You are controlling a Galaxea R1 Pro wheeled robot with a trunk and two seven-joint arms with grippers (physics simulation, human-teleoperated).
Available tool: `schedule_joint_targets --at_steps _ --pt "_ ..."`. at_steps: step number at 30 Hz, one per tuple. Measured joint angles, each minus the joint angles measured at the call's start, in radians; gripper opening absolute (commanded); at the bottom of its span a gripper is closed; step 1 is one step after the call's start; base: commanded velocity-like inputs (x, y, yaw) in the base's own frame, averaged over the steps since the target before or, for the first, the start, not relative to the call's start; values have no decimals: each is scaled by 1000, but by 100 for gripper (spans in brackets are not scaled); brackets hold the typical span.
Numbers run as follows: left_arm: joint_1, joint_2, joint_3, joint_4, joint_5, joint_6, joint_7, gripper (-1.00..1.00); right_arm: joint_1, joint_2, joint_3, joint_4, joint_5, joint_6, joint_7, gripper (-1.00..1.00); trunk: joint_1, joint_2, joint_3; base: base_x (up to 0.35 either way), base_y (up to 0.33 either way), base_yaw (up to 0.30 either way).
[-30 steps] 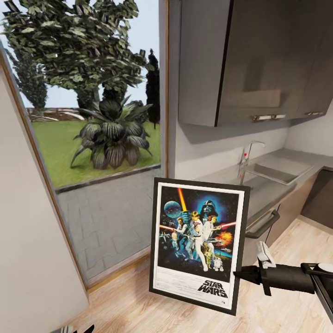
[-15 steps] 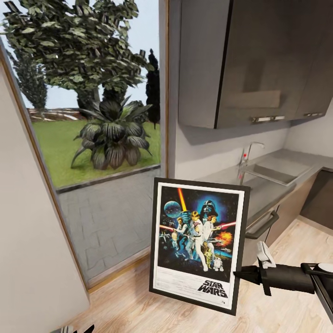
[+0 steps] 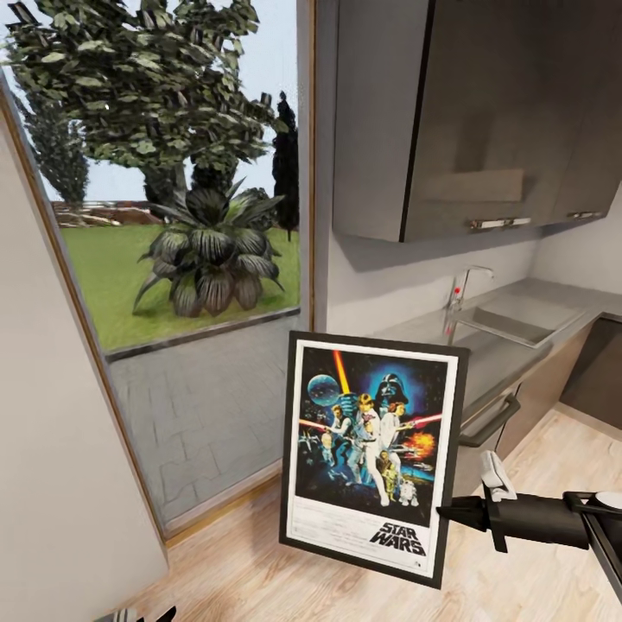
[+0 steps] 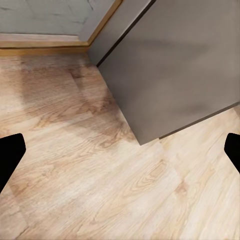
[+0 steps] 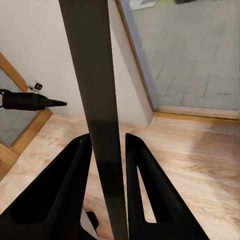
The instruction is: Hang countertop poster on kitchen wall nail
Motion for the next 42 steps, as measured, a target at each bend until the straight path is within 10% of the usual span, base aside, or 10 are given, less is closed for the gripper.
schedule_joint_targets --at_steps 42 --pt "1 0 2 0 1 0 -2 100 0 0 -9 -1 0 -1 -1 -100 0 0 0 -70 140 231"
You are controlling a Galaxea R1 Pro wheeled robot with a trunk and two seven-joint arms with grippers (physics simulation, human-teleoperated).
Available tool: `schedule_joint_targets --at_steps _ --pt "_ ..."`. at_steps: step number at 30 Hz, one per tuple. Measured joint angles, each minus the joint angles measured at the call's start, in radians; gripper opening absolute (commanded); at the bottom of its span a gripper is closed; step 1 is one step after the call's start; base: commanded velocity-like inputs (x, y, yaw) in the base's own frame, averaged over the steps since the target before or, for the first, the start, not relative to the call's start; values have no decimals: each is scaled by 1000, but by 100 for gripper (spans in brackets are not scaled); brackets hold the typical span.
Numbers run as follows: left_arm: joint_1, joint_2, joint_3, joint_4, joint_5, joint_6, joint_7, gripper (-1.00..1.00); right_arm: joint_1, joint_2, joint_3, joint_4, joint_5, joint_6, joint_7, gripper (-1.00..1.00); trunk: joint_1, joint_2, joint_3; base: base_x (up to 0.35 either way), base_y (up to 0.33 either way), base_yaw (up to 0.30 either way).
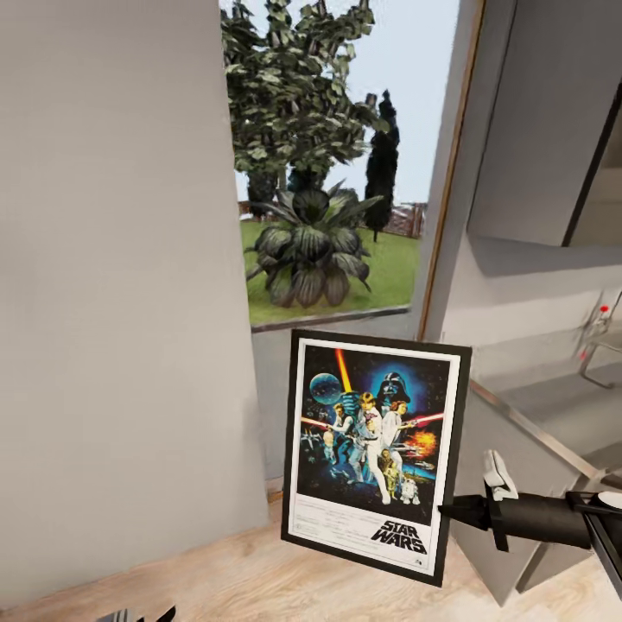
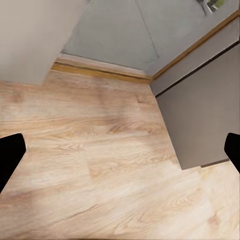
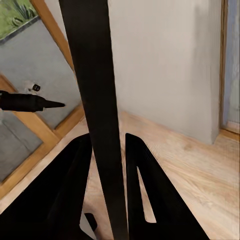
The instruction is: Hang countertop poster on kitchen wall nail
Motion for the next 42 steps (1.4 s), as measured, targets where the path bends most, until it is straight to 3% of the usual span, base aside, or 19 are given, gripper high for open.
schedule_joint_targets --at_steps 20,42 --pt "0 1 1 0 0 1 -2 100 0 0 0 0 0 0 1 -100 0 0 0 -141 271 285" --pt "0 1 1 0 0 2 0 100 0 0 0 0 -1 0 2 -100 0 0 0 52 301 16"
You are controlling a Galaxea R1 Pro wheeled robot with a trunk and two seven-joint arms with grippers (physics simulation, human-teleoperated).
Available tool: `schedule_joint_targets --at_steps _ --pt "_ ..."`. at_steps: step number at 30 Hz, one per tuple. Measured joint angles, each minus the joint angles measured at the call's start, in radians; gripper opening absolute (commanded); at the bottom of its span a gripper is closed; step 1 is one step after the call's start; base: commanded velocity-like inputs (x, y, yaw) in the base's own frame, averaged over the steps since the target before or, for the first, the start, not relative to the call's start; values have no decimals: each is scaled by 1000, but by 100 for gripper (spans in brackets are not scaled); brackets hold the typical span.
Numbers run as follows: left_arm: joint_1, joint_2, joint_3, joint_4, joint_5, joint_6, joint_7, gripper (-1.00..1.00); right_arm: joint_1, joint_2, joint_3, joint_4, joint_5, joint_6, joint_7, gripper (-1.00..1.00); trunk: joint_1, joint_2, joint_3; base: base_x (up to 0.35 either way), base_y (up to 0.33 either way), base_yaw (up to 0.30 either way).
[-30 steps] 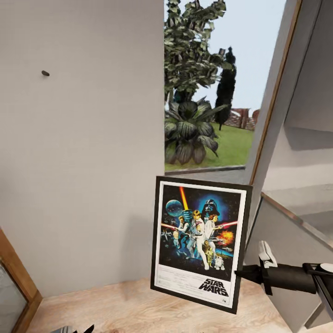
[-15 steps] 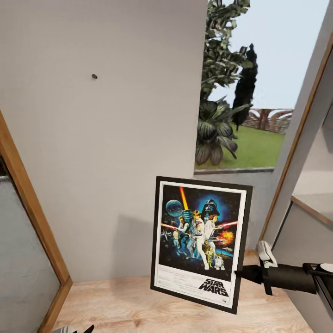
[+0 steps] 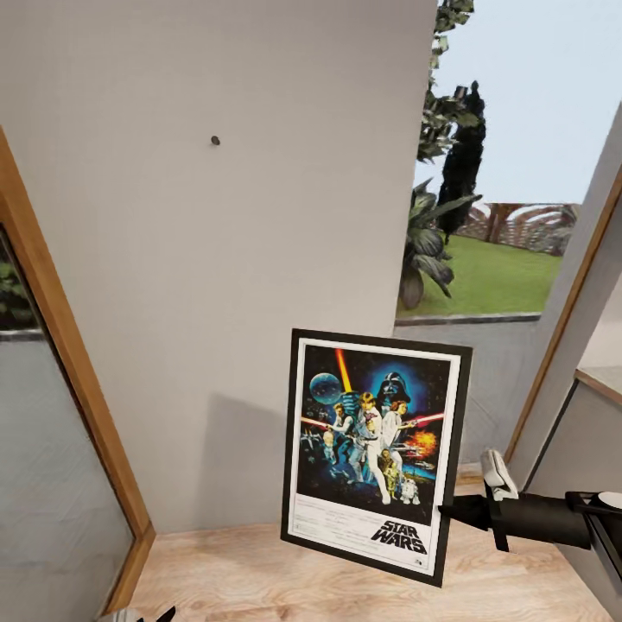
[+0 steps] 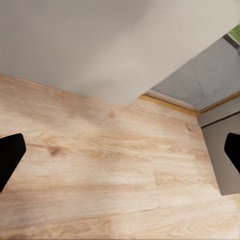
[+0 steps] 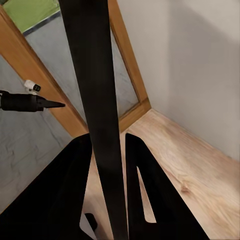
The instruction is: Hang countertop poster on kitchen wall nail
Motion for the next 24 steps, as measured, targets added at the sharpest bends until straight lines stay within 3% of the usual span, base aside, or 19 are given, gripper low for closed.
schedule_joint_targets --at_steps 14,24 --pt "0 0 0 -2 0 0 0 100 0 0 0 0 0 1 0 -100 0 0 0 6 30 95" --pt "0 2 1 -1 1 -1 -4 100 0 0 -1 -3 -3 4 1 -100 0 0 0 0 0 13"
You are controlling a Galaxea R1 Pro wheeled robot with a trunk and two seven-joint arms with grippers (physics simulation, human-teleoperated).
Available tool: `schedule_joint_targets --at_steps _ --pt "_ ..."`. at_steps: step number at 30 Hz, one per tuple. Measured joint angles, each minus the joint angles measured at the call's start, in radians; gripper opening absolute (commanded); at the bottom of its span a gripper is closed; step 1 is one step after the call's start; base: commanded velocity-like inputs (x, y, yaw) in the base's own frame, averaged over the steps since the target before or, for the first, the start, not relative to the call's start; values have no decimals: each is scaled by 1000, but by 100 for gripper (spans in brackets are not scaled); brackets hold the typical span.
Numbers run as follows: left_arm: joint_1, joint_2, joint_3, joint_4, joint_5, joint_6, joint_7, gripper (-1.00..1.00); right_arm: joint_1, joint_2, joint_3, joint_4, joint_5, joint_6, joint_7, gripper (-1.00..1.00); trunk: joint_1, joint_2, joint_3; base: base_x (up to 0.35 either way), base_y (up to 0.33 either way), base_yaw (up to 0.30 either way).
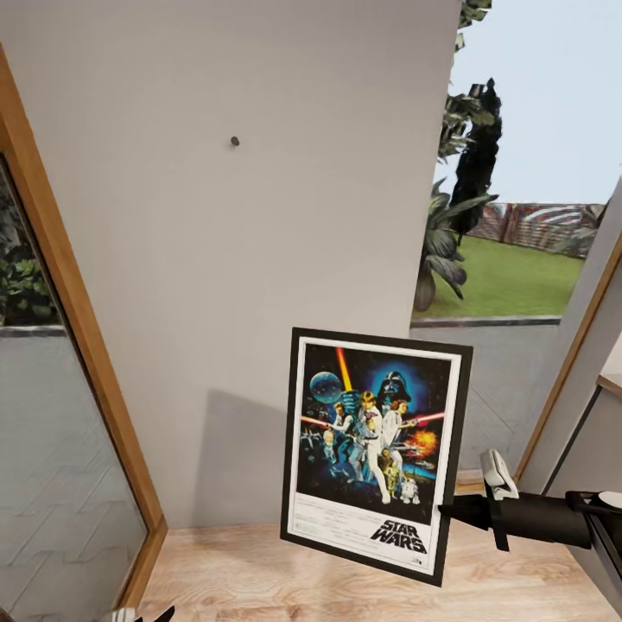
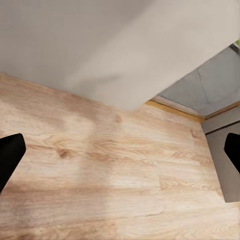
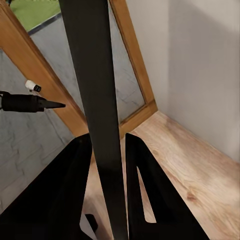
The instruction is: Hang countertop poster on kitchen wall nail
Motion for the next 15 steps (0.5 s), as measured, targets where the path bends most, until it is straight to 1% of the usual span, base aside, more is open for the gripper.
schedule_joint_targets --at_steps 2,3,4,6,7,9,12,15 --pt "3 0 0 1 0 1 -1 100 0 5 1 -4 -1 0 0 -100 0 0 0 0 0 0" --pt "31 0 -5 1 -1 1 -1 100 0 28 1 -10 -2 2 -1 -100 0 0 0 0 0 0" --pt "47 -1 -2 1 0 1 -2 100 -4 37 1 -12 -2 4 -1 -100 0 0 0 0 0 0" --pt "60 1 -1 1 0 1 -2 100 -16 44 3 -14 -3 6 -2 -100 0 0 0 0 0 0" --pt "70 2 0 1 0 1 -2 100 -37 47 4 -17 -3 14 -2 -100 0 0 0 0 0 0" --pt "89 3 0 1 0 0 -1 100 -85 55 7 -24 -4 65 -2 -100 0 0 0 0 0 0" --pt "107 4 0 1 0 0 0 100 -117 62 10 -49 -4 114 -2 -100 0 0 0 0 0 0" --pt "123 11 2 1 1 -1 2 100 -158 77 12 -78 -4 171 -2 -100 0 0 0 0 0 0"
